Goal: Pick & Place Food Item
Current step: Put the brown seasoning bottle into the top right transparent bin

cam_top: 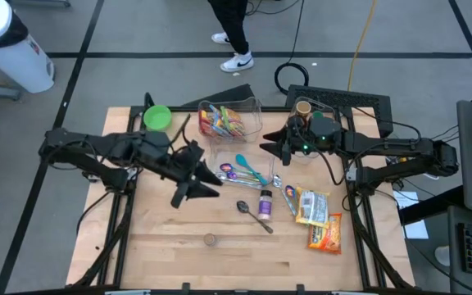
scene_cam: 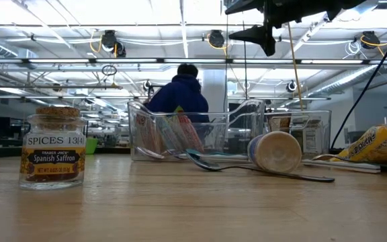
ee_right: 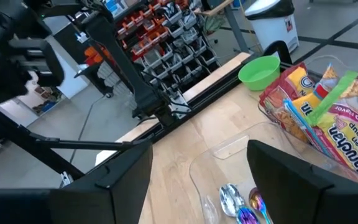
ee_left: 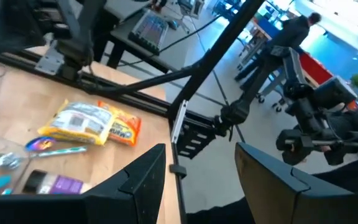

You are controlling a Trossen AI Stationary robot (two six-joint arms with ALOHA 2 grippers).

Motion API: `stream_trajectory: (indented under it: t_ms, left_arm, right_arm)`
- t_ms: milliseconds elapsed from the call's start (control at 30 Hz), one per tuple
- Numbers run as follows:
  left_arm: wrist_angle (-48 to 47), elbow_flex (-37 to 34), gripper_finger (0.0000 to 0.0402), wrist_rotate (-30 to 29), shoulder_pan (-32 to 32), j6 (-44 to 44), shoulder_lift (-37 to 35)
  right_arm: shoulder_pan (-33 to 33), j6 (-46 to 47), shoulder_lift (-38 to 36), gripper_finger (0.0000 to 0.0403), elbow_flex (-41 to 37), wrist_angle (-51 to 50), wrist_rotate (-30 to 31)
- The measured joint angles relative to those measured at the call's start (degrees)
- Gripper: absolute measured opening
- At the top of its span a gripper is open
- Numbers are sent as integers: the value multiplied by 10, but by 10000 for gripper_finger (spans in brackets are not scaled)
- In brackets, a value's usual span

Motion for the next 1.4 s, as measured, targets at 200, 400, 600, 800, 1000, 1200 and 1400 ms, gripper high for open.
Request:
stream_trajectory:
  t_ms: [200, 400, 600, 800, 1000, 1200, 1400]
  left_arm:
    - [48, 0, 200, 0, -3, 2, 21]
    - [70, 0, 200, 0, 4, 3, 38]
    - [79, 0, 200, -11, 9, 3, 44]
    - [78, 0, 200, -21, 13, 4, 46]
    - [80, 0, 200, -26, 21, 8, 46]
    - [84, 0, 200, -30, 29, 3, 45]
    - [86, 0, 200, -30, 34, 2, 45]
  right_arm:
    - [0, 0, 0, 252, 0, 5, 0]
    - [0, 0, 0, 255, 0, 5, 0]
    - [0, 0, 0, 254, 0, 5, 0]
    - [0, 56, 0, 254, 0, 18, 1]
    - [0, 41, 0, 254, 0, 18, 1]
    - [0, 37, 0, 254, 0, 17, 1]
    - [0, 37, 0, 254, 0, 18, 1]
